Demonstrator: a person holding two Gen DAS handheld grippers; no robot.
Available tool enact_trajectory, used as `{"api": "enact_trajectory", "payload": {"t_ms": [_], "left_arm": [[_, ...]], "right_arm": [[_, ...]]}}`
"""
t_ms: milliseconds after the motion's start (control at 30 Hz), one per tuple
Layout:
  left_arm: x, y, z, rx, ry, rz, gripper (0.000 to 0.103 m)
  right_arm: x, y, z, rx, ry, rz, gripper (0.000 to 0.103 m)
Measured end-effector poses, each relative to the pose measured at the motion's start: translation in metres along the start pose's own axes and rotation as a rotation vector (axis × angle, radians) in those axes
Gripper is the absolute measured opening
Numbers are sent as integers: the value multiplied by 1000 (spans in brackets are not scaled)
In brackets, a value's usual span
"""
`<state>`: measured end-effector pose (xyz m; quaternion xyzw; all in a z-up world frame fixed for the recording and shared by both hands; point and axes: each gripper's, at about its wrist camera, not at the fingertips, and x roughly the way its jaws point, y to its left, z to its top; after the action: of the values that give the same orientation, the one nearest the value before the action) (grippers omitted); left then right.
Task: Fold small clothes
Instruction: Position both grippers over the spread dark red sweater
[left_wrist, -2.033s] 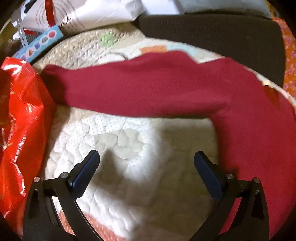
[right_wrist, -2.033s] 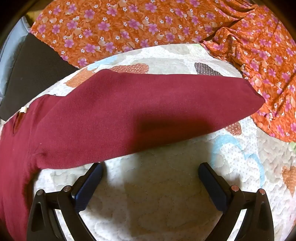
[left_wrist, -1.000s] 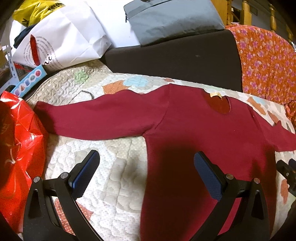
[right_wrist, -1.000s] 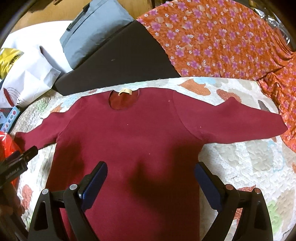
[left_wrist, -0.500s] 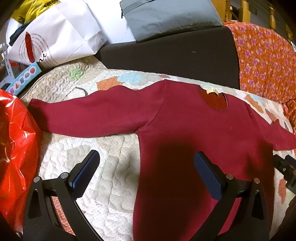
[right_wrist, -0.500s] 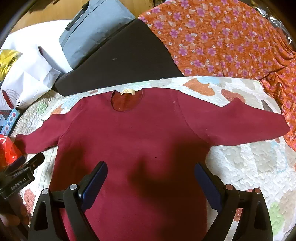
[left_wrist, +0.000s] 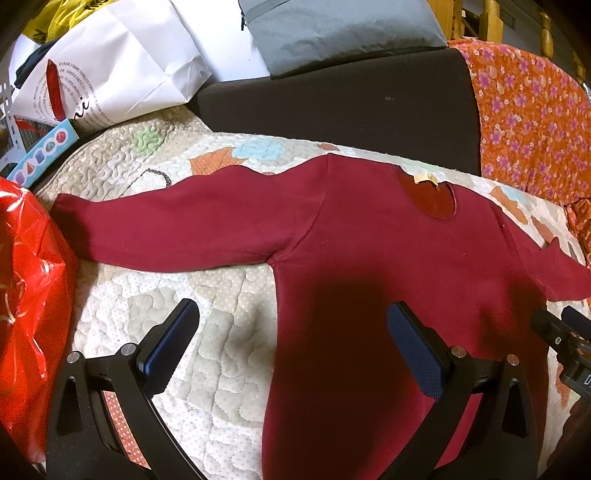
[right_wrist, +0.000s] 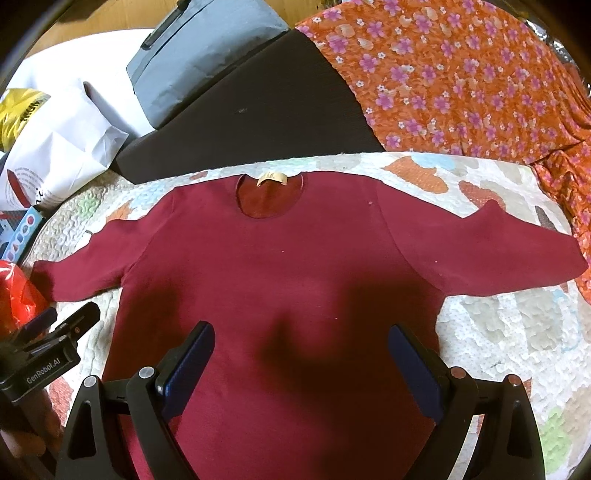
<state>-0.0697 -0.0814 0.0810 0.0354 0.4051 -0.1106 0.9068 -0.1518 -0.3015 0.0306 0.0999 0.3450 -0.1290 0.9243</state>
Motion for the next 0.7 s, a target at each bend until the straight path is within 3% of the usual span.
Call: {"api": "enact_trajectory", "payload": {"t_ms": [467,700], "left_arm": [[9,20,4,-57,15,17,102],[20,49,7,-161,50,34,102]], "right_arm": [[11,17,5,-26,19,21,95],[23,40,11,-63,27,70,95]]}}
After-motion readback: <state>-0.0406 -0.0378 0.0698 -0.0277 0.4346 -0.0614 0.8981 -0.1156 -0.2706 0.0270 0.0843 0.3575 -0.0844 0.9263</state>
